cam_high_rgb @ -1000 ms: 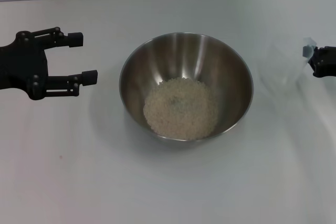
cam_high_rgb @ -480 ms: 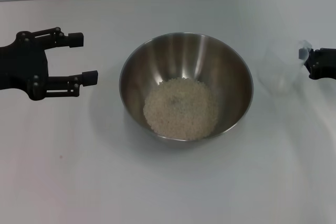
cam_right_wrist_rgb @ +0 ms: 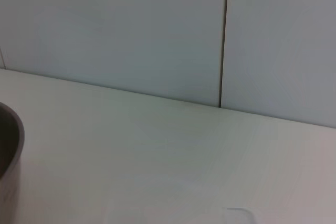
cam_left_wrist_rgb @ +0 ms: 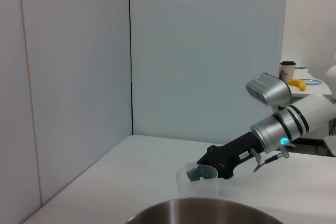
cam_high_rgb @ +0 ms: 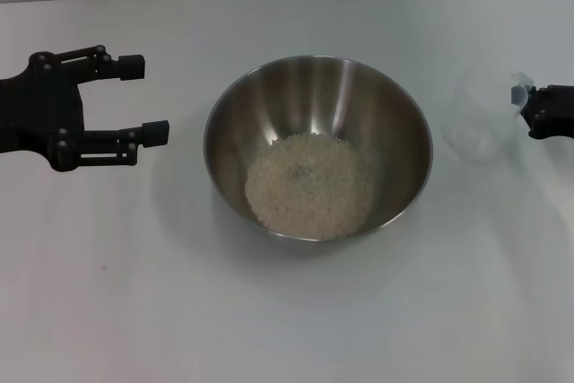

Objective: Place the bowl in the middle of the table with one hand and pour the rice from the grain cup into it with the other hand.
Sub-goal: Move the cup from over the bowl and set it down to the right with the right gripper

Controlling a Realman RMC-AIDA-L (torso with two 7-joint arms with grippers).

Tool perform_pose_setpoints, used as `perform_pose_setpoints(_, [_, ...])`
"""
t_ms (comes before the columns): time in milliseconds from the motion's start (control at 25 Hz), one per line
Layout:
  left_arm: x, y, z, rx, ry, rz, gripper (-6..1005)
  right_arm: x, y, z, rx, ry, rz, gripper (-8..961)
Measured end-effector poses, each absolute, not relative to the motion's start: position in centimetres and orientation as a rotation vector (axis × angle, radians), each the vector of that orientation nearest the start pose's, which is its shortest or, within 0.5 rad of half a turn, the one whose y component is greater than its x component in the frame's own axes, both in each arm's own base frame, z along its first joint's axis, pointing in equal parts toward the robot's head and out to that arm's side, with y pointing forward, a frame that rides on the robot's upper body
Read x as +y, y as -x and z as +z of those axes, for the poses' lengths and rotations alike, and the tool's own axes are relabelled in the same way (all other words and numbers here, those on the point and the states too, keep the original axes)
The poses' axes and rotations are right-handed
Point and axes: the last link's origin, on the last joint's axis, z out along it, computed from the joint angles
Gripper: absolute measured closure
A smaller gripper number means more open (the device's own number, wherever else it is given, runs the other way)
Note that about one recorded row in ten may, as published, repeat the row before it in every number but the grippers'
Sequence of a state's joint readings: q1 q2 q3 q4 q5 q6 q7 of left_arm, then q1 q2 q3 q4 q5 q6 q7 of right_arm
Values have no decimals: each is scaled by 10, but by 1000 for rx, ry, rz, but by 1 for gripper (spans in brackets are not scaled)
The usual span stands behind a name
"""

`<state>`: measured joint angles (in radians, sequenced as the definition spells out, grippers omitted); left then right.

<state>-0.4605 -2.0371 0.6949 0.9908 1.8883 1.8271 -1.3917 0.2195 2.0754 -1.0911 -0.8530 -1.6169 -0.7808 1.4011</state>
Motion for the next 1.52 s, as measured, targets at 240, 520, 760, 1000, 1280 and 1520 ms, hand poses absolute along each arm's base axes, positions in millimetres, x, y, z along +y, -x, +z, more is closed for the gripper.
perform_pose_setpoints(240, [316,233,74,-198,2775,-739,157,337,-350,27,785,2071,315,793])
perform_pose_setpoints(520, [314,233,75,-196,2774,-734,157,335,-350,26,782,2083,307,790])
perform_pose_setpoints(760, [314,232,76,-186,2772,-729,157,332,-353,25,788,2085,299,787])
perform_pose_setpoints(1000, [314,232,76,-187,2772,-729,157,328,-356,26,797,2081,300,725])
perform_pose_setpoints(1280, [314,232,76,-189,2772,-730,157,317,-357,27,803,2103,324,676])
perform_pose_setpoints(1520, [311,233,77,-190,2777,-735,157,302,-360,29,811,2113,341,656])
